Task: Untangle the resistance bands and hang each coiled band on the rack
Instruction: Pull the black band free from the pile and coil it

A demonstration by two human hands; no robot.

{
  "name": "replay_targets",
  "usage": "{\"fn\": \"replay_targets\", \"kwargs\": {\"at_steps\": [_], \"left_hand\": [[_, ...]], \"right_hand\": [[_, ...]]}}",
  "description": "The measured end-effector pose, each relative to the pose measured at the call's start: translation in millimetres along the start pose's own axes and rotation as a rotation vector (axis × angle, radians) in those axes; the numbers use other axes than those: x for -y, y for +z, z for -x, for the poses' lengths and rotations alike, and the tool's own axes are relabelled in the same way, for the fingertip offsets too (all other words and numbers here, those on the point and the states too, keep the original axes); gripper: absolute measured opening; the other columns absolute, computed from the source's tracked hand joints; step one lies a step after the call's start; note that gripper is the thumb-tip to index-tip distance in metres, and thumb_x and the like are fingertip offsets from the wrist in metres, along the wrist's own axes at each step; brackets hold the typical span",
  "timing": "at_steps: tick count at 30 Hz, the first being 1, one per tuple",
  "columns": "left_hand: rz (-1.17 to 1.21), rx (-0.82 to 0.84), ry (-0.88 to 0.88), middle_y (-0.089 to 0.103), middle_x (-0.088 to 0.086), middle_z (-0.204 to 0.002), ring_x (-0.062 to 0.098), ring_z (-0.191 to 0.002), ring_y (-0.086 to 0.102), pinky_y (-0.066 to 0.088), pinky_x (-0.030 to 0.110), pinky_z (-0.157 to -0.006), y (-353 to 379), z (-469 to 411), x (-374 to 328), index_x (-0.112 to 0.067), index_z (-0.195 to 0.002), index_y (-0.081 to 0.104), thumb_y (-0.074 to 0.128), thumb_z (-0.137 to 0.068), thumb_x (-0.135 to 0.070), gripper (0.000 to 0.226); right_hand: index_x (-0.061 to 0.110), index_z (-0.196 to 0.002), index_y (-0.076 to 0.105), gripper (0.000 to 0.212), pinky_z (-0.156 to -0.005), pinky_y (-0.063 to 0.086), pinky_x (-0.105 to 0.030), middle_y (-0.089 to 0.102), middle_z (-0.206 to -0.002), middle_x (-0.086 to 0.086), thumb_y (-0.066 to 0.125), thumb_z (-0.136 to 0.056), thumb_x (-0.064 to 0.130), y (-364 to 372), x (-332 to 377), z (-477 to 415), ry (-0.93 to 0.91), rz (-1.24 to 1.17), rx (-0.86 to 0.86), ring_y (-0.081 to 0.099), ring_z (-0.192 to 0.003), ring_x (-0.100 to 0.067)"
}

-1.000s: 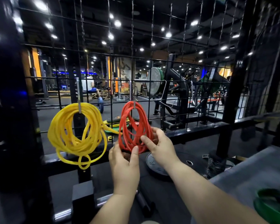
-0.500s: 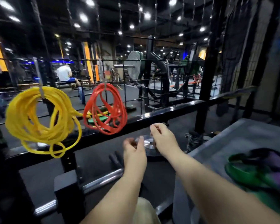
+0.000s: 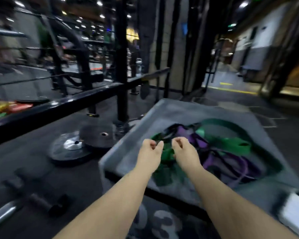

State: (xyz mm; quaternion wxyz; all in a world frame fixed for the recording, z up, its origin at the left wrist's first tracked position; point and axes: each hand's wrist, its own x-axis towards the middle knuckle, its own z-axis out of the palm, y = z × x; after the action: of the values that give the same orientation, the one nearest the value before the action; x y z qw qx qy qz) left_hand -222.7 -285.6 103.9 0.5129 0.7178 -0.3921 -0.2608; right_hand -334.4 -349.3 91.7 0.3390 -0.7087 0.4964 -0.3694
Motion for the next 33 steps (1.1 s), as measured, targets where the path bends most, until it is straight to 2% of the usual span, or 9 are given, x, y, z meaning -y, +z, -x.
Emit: {"fn": "replay_targets", "kwargs": {"at_steps": [4, 9, 15, 18, 21, 25, 28, 31, 33], "left_hand": [[-0.113, 0.072, 0.115, 0.063, -0.001, -0.104, 0.023, -0.104, 0.058, 0.046, 0.037, -0.095, 66.5, -28.6, -6.9, -0.019, -0.106, 0.055, 0.062, -0.09, -0.041, 0.028], [-0.4, -0.095, 0.27, 0.054, 0.0, -0.128, 0.026, -0.124, 0.042, 0.035, 0.041, -0.099, 100.7, -57.0, -8.2, -0.027, -0.123, 0.053, 0.057, -0.089, -0.049, 0.041], [-0.636, 0.187, 0.166, 0.052, -0.005, -0.136, 0.024, -0.129, 0.04, 0.029, 0.048, -0.105, 121.0, -87.8, -5.1, -0.034, -0.132, 0.044, 0.038, -0.093, -0.063, 0.049], [-0.524, 0.113, 0.163, 0.058, -0.006, -0.126, 0.022, -0.122, 0.045, 0.028, 0.046, -0.104, 119.3, -93.5, -7.1, -0.035, -0.12, 0.051, 0.042, -0.095, -0.057, 0.034], [-0.553, 0.012, 0.204, 0.048, -0.006, -0.134, 0.023, -0.128, 0.038, 0.027, 0.045, -0.106, 108.2, -98.4, -10.4, -0.032, -0.125, 0.047, 0.05, -0.09, -0.06, 0.045], [-0.635, 0.135, 0.217, 0.047, -0.005, -0.136, 0.027, -0.127, 0.04, 0.035, 0.042, -0.105, 98.2, -107.1, 0.5, -0.033, -0.121, 0.054, 0.05, -0.091, -0.059, 0.04], [-0.46, 0.234, 0.233, 0.061, 0.003, -0.113, 0.03, -0.108, 0.055, 0.047, 0.037, -0.089, 98.8, -106.5, 1.0, -0.019, -0.1, 0.064, 0.053, -0.093, -0.05, 0.033], [-0.168, 0.179, 0.305, 0.056, 0.006, -0.081, 0.027, -0.079, 0.056, 0.038, 0.033, -0.063, 96.7, -90.7, -19.1, -0.009, -0.075, 0.057, 0.054, -0.093, -0.048, 0.043], [0.036, 0.173, 0.254, 0.058, 0.008, -0.074, 0.023, -0.07, 0.055, 0.036, 0.032, -0.061, 96.1, -70.9, -36.3, -0.009, -0.068, 0.058, 0.051, -0.093, -0.05, 0.049]], "right_hand": [[0.029, -0.098, 0.058, 0.005, -0.076, 0.043, -0.027, 0.064, -0.09, 0.011, 0.06, -0.094, 0.029, -67.8, -41.1, -1.2, 0.037, 0.126, -0.194, 0.06, -0.083, -0.01], [0.031, -0.1, 0.057, 0.017, -0.07, 0.043, -0.027, 0.063, -0.086, 0.01, 0.068, -0.087, 0.026, -124.2, -57.5, -9.5, 0.092, 0.239, -0.35, 0.059, -0.078, -0.012], [0.032, -0.122, 0.055, 0.053, -0.088, 0.046, -0.035, 0.055, -0.117, 0.008, 0.069, -0.079, 0.058, -146.8, -71.0, -23.5, 0.164, 0.694, -0.364, 0.053, -0.111, -0.019], [0.038, -0.124, 0.057, 0.06, -0.102, 0.037, -0.042, 0.05, -0.127, 0.009, 0.064, -0.074, 0.07, -142.3, -70.9, -35.6, 0.06, 0.843, -0.25, 0.04, -0.126, -0.022], [0.039, -0.131, 0.054, 0.06, -0.106, 0.038, -0.039, 0.044, -0.134, 0.009, 0.066, -0.078, 0.064, -130.7, -69.6, -44.5, 0.112, 0.748, -0.047, 0.04, -0.129, -0.019], [0.027, -0.121, 0.064, 0.036, -0.089, 0.05, -0.031, 0.061, -0.12, 0.002, 0.063, -0.09, 0.045, -122.2, -70.2, -44.4, 0.196, 0.656, -0.033, 0.06, -0.105, -0.02], [0.021, -0.11, 0.067, 0.027, -0.073, 0.049, -0.03, 0.069, -0.094, 0.006, 0.057, -0.095, 0.041, -128.1, -69.8, -34.8, 0.214, 0.59, -0.098, 0.062, -0.087, -0.017], [0.019, -0.109, 0.068, 0.025, -0.076, 0.039, -0.027, 0.065, -0.088, 0.009, 0.06, -0.095, 0.038, -142.4, -70.9, -18.8, 0.236, 0.314, -0.272, 0.06, -0.091, -0.017], [0.021, -0.098, 0.068, 0.016, -0.082, 0.044, -0.031, 0.068, -0.091, 0.008, 0.061, -0.094, 0.036, -154.2, -71.5, -5.6, 0.237, 0.135, -0.378, 0.063, -0.096, -0.019]]}}
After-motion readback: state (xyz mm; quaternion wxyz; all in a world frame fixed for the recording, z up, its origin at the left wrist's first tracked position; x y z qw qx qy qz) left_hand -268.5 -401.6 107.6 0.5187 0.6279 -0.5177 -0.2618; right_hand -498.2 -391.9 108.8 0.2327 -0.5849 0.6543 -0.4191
